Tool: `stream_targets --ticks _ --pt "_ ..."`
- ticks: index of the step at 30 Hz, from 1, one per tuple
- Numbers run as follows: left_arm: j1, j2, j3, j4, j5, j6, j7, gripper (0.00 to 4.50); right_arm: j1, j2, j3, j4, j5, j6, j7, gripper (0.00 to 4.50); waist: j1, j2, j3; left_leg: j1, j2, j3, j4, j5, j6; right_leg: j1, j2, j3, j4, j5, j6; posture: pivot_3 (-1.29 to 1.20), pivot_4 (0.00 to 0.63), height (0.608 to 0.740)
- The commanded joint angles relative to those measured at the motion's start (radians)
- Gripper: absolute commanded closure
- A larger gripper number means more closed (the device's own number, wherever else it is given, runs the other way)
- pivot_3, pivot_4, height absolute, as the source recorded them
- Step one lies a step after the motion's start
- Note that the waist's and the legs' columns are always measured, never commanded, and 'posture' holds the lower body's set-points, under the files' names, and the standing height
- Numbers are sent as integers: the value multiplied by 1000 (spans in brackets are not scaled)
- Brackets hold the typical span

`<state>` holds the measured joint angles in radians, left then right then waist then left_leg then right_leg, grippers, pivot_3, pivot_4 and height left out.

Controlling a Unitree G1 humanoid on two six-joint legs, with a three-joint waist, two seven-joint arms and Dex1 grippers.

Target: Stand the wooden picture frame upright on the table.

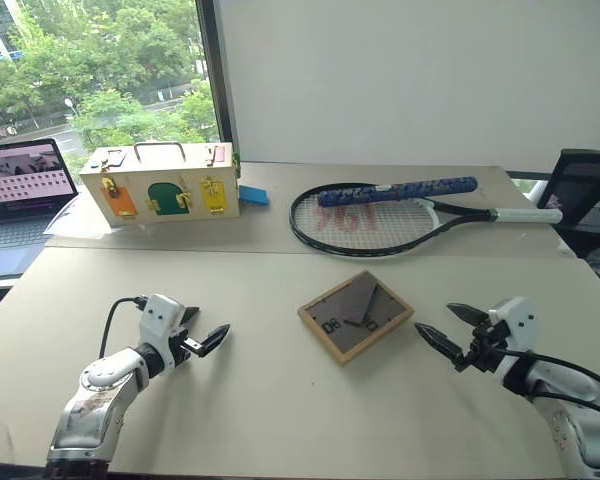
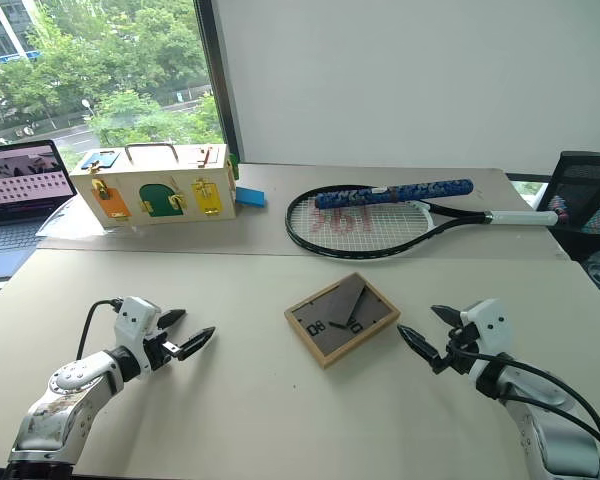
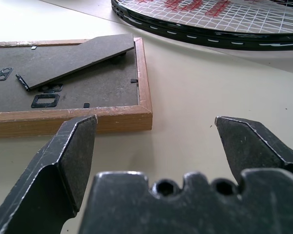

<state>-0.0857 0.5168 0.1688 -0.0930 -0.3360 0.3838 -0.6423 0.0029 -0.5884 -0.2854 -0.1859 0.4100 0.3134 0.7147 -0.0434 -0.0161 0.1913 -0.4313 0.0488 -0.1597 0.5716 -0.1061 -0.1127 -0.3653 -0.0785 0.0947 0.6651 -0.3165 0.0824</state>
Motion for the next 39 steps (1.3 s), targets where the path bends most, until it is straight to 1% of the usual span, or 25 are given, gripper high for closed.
stream_targets --ticks 1,4,5,6,7,9,10,11,12,13,15,17,20,22,25,28,32,35,37,39 --pt "-76 32 23 36 -22 -9 -34 0 -4 -63 -52 -80 58 54 30 23 0 0 0 0 0 0 0 0 0 0 0 0 0 0 0 0 150 722" --pt "-234 83 28 124 -55 1 -115 0 38 -213 -144 -184 195 207 144 23 9 1 1 -3 0 0 1 2 1 -2 0 -1 1 0 0 0 150 722" --pt "-278 86 17 155 -54 0 -130 264 57 -247 -169 -213 232 249 165 522 15 1 1 -4 0 0 1 2 2 -3 0 -1 1 0 0 0 150 722" --pt "-322 86 5 188 -55 -4 -155 571 75 -281 -194 -244 268 292 180 738 16 1 1 -6 -1 0 2 2 2 -2 0 -1 1 0 0 0 150 722" --pt "-370 86 -19 227 -47 -15 -187 716 97 -315 -219 -283 299 336 188 916 17 0 0 -6 -1 0 2 2 2 -3 0 -1 0 0 1 0 150 722" --pt "-468 71 -72 325 -5 -61 -234 1550 147 -370 -259 -365 351 415 196 1716 19 -2 -1 -6 0 0 1 2 2 -1 0 -1 -2 0 1 0 150 722" --pt "-509 61 -94 371 16 -84 -247 1799 167 -385 -273 -400 374 448 194 1966 19 -2 -2 -6 0 0 1 1 2 -1 0 -1 -2 0 1 0 150 722" --pt "-557 44 -123 420 41 -112 -262 2306 186 -392 -284 -442 406 484 181 2426 19 -2 -1 -6 0 0 1 1 3 -1 0 -1 -2 0 1 0 150 722" --pt "-589 33 -142 457 57 -133 -273 2677 196 -395 -291 -469 430 510 168 2794 19 -3 -1 -7 0 0 1 1 3 -1 0 -2 -2 0 1 0 150 722" --pt "-621 18 -166 494 77 -159 -283 2922 207 -394 -295 -497 453 536 150 3017 18 -3 -1 -7 0 0 1 1 3 -1 0 -2 -2 0 1 0 150 722" --pt "-707 -35 -232 610 146 -245 -284 3821 246 -394 -281 -550 459 584 110 3820 17 -4 -1 -8 0 0 2 1 3 -2 0 -2 -2 0 1 0 150 722" --pt "-773 -80 -291 720 216 -334 -285 4459 270 -389 -238 -568 411 588 69 4416 19 -5 0 -9 0 0 3 1 3 -2 0 -2 -2 -1 1 0 150 722" --pt "-856 -150 -357 874 303 -453 -268 4459 250 -354 -145 -538 305 546 -18 4416 19 -7 0 -9 -1 0 4 1 3 -2 0 -2 -2 -1 2 0 150 722" --pt "-898 -198 -373 951 330 -502 -252 4459 224 -342 -82 -497 229 518 -64 4416 15 -7 0 -9 -1 0 4 1 3 -3 0 -2 -2 -1 2 0 150 722" --pt "-934 -251 -397 1030 373 -558 -237 4459 179 -358 11 -437 127 480 -83 4416 8 -7 0 -10 -1 0 3 1 3 -4 0 -2 -1 -1 2 0 150 722" --pt "-933 -281 -430 1055 420 -604 -240 4459 48 -331 101 -324 71 464 -103 4416 -4 -7 1 -11 -1 0 3 2 3 -5 0 -2 -1 -1 3 0 150 722" --pt "-889 -297 -415 1059 412 -589 -260 4459 -111 -277 238 -176 -1 410 -68 4416 -7 -7 1 -10 -1 0 3 2 3 -4 0 -2 0 -1 3 0 150 722" --pt "-832 -292 -408 1008 394 -574 -297 4459 -210 -251 319 -75 -50 364 -24 4416 -14 -6 0 -10 -1 0 2 2 3 -4 0 -1 -1 -1 2 0 150 722" --pt "-786 -291 -392 929 349 -481 -349 4459 -269 -231 357 -8 -76 337 3 4416 -15 -6 0 -10 -1 0 1 2 3 -4 0 -2 0 0 1 0 150 722" --pt "-721 -274 -397 810 304 -364 -432 4459 -318 -211 393 55 -103 300 32 4416 -15 -6 0 -10 -1 -1 2 2 2 -4 0 -2 0 1 0 0 150 722"
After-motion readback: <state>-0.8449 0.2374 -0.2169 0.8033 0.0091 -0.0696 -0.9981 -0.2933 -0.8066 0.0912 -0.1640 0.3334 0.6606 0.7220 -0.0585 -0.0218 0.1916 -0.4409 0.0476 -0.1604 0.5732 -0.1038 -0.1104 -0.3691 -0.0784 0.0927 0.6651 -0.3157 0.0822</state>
